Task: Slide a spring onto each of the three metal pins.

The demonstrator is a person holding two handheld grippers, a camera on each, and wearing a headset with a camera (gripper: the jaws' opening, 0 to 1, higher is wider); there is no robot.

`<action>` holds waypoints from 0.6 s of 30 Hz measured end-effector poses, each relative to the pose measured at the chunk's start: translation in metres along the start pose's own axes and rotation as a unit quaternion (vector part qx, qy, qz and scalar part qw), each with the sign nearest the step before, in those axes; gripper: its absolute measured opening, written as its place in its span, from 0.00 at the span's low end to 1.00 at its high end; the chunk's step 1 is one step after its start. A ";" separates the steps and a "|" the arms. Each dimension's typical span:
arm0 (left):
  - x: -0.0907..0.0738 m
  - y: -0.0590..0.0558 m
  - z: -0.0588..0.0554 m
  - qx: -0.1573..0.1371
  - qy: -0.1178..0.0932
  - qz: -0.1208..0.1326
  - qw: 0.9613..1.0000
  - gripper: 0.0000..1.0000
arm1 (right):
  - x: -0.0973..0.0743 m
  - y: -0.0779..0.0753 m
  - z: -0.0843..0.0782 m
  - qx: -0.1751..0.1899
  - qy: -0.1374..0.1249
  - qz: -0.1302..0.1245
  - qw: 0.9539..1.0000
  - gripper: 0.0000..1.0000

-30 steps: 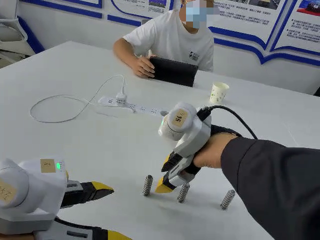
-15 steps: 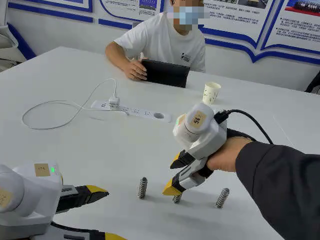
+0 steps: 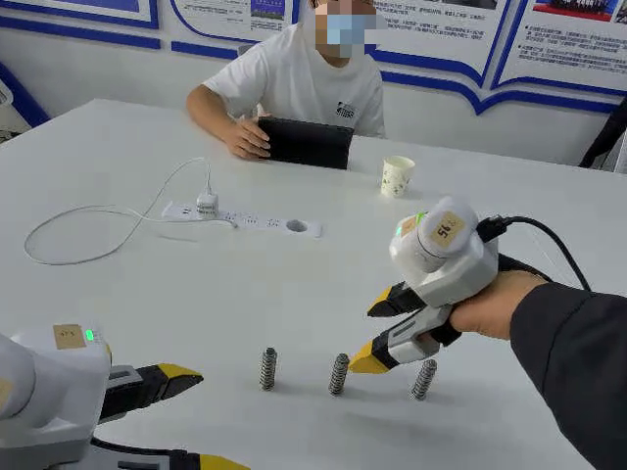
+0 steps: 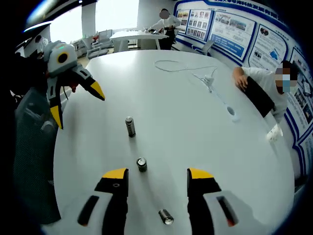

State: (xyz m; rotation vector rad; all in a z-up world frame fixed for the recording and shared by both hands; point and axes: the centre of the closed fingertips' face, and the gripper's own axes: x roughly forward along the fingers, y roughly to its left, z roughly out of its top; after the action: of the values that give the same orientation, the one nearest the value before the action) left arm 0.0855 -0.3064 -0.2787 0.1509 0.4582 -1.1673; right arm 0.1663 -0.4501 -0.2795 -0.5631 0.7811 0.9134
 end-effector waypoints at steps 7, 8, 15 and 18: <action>0.002 0.001 0.004 -0.002 -0.003 0.003 1.000 0.71 | -0.018 -0.004 -0.020 0.028 -0.022 -0.021 0.999 0.52; 0.002 0.001 0.005 -0.002 -0.003 0.003 1.000 0.71 | -0.020 -0.004 -0.022 0.031 -0.024 -0.024 0.999 0.52; 0.004 0.001 0.009 -0.002 -0.007 0.003 1.000 0.73 | -0.037 -0.005 -0.035 0.052 -0.054 -0.048 0.996 0.57; 0.004 0.002 0.010 -0.001 -0.008 0.004 1.000 0.74 | -0.044 -0.004 -0.038 0.054 -0.066 -0.058 0.995 0.58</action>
State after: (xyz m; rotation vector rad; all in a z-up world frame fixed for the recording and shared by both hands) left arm 0.0910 -0.3125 -0.2713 0.1415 0.4445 -1.1594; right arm 0.1397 -0.5003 -0.2668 -0.4436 0.6679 0.7879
